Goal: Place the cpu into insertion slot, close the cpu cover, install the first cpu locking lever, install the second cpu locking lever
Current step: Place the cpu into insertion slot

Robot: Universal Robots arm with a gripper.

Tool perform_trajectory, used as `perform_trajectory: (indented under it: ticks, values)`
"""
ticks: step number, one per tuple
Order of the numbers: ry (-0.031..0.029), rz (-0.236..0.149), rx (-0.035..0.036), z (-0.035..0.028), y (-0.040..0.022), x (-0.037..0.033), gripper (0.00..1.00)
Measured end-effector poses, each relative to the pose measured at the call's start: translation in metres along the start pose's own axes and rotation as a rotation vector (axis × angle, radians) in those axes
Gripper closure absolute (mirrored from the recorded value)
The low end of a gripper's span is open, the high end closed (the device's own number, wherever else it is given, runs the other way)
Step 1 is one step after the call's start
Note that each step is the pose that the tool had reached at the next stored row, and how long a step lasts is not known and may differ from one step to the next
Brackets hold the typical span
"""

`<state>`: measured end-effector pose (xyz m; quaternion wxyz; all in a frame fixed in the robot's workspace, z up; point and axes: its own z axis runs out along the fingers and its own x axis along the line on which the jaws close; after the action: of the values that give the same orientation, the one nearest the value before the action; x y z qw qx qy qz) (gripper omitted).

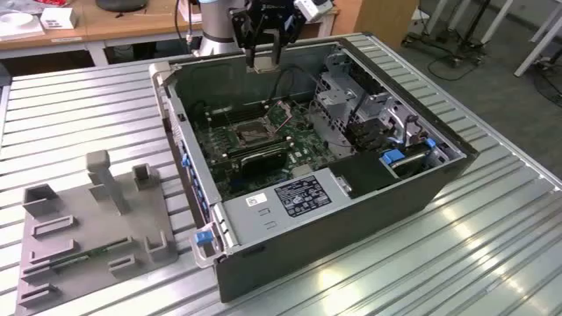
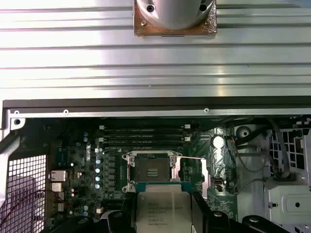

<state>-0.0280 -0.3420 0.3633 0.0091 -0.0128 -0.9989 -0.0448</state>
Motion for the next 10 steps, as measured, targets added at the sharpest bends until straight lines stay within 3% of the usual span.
perform_trajectory:
  ticks: [10]
  values:
    - [0.0000, 0.000, 0.0000, 0.0000, 0.0000, 0.0000, 0.46]
